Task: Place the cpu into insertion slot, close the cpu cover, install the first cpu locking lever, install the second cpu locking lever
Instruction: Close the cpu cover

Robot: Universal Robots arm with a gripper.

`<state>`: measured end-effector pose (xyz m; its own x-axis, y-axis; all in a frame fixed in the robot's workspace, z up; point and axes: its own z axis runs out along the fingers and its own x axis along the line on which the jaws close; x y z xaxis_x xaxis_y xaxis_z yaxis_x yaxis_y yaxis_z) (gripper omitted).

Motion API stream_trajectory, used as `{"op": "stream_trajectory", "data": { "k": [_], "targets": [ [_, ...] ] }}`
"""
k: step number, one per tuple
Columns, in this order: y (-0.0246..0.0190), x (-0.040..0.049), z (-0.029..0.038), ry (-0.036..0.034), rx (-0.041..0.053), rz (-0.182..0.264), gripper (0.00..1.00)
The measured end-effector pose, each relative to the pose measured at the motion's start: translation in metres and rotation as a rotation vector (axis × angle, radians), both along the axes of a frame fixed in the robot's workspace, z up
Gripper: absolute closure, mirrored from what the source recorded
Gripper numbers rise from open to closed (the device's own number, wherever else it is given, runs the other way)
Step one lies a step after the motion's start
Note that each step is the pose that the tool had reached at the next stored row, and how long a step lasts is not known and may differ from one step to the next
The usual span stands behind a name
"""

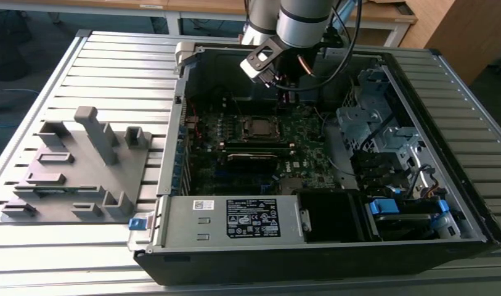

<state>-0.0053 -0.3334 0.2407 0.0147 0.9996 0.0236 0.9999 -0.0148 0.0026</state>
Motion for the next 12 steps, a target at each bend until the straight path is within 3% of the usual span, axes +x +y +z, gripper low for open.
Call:
{"op": "stream_trajectory", "data": {
  "k": [12],
  "targets": [
    [0.0,0.0,0.0,0.0,0.0,0.024,0.9]
  ]
}}
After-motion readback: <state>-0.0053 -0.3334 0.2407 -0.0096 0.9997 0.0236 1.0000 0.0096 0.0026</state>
